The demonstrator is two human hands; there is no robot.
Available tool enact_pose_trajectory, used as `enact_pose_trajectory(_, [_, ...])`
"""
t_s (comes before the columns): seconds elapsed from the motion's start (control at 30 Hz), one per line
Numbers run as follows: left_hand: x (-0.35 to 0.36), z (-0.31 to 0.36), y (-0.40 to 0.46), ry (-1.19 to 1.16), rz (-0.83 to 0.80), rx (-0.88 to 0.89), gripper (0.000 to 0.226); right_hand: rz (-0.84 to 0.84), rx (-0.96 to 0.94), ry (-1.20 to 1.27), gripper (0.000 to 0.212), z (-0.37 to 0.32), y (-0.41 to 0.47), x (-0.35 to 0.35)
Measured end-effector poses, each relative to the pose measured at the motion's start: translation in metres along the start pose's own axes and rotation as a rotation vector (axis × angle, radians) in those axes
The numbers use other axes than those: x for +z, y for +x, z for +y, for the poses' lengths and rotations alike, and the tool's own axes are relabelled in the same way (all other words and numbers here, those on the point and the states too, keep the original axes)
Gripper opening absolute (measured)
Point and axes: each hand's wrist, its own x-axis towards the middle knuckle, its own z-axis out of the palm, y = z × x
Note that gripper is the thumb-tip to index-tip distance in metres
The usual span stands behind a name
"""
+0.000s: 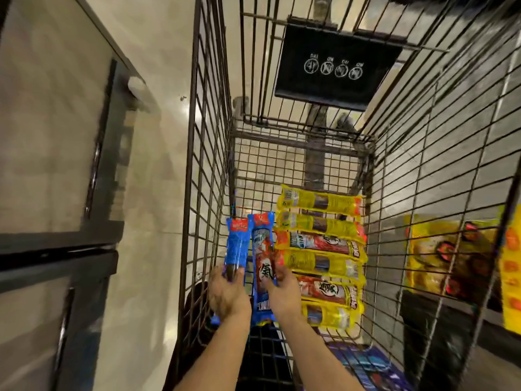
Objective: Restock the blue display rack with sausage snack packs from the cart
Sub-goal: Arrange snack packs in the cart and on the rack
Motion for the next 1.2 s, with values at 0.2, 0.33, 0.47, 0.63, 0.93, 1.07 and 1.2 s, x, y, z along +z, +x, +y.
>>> enact_pose_trajectory(0.2, [0.002, -0.005, 0.010, 0.133, -0.101, 0.054, 0.037, 0.015, -0.014, -0.094, 0.026, 0.002, 0.005, 0.008])
enact_pose_trajectory(0.33, [-0.004, -0.016, 0.009, 0.229, -0.176, 0.137, 0.045, -0.004, 0.017, -0.194, 0.025, 0.004, 0.004, 0.017])
enact_pose_trajectory(0.47, [-0.004, -0.019, 0.011, 0.312, -0.177, 0.117, 0.044, 0.023, -0.004, -0.254, 0.022, 0.009, 0.002, 0.023])
enact_pose_trajectory(0.63, [-0.005, -0.021, 0.015, 0.364, -0.205, 0.130, 0.037, 0.019, -0.026, -0.255, 0.022, 0.007, 0.001, 0.023])
enact_pose_trajectory(0.93, [-0.062, 0.027, -0.030, 0.343, -0.464, 0.135, 0.023, -0.052, -0.136, -0.345, 0.033, -0.015, -0.063, -0.027])
enact_pose_trajectory(1.07, [-0.113, 0.071, -0.074, 0.438, -0.604, 0.343, 0.019, -0.006, -0.195, -0.432, 0.038, -0.030, -0.114, -0.065])
enact_pose_trajectory(1.2, [-0.166, 0.099, -0.111, 0.675, -0.641, 0.713, 0.025, 0.162, -0.262, -0.408, 0.046, -0.040, -0.175, -0.096])
